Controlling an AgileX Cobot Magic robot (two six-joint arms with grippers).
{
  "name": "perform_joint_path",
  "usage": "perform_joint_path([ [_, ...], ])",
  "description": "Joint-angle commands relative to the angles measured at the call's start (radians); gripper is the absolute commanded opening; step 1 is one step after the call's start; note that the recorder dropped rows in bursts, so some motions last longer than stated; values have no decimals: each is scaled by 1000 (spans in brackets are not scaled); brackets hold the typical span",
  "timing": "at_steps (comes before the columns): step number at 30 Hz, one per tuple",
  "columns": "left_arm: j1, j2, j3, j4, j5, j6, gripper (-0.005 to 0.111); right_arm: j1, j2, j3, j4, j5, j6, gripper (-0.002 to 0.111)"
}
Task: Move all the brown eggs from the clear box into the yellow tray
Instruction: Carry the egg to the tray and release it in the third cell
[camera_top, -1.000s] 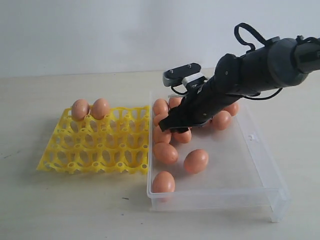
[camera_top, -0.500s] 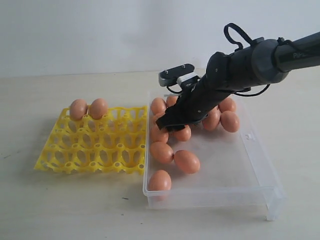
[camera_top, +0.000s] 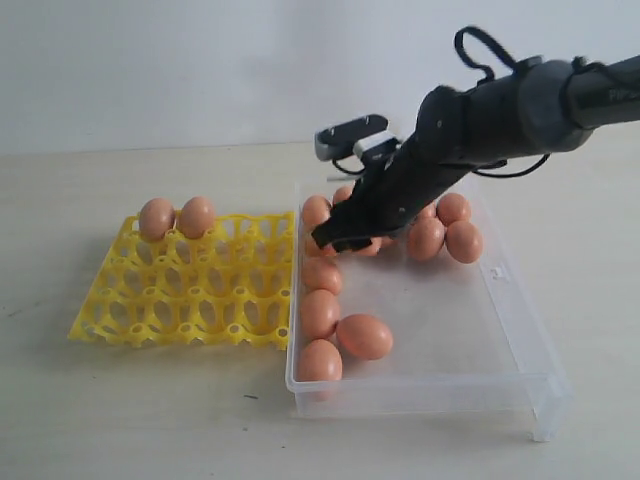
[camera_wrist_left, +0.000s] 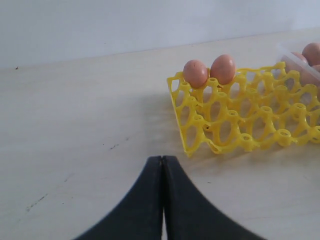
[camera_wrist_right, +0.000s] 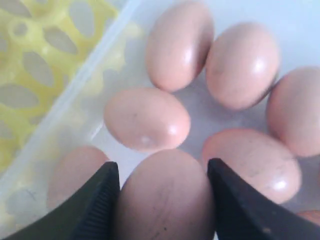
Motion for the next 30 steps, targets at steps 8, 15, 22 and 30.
perform_joint_path([
  [8, -4, -6, -4, 2, -8, 0, 0, 216, -270, 208, -245, -759, 490, 0],
  [15, -4, -6, -4, 2, -8, 0, 0, 219, 66, -89, -413, -717, 694, 0],
  [22, -4, -6, -4, 2, -8, 0, 0, 217, 256, -249, -418, -675, 697, 0],
  [30, -4, -6, -4, 2, -8, 0, 0, 215, 316, -290, -418, -636, 697, 0],
])
